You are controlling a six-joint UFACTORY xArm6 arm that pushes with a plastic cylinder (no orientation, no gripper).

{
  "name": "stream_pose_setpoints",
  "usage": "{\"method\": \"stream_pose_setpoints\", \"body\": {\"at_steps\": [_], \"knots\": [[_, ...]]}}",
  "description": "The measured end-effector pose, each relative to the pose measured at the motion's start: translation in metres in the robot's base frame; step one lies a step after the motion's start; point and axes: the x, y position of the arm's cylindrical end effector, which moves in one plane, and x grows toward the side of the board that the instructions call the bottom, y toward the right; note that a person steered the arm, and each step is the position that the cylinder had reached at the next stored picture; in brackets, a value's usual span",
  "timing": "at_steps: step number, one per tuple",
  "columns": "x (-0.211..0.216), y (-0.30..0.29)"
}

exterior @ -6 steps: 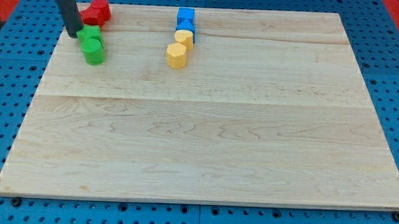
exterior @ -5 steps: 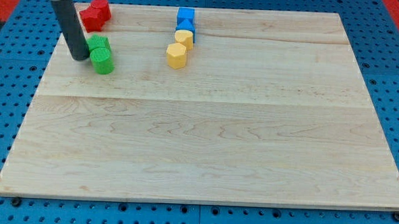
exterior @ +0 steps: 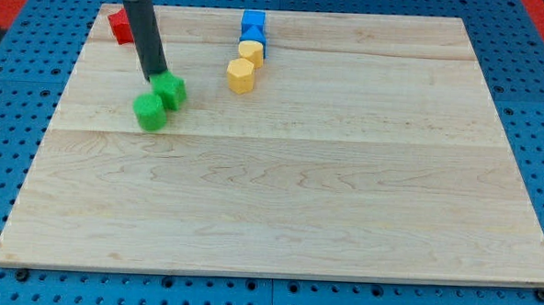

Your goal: Push the green blocks left below the yellow blocks

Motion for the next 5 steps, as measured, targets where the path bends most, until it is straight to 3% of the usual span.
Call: {"method": "stream_pose_setpoints", "body": {"at_steps": [1,2,5], "knots": [[0.035,0.014],[-0.001,-0.009],[-0.059,0.067]]}}
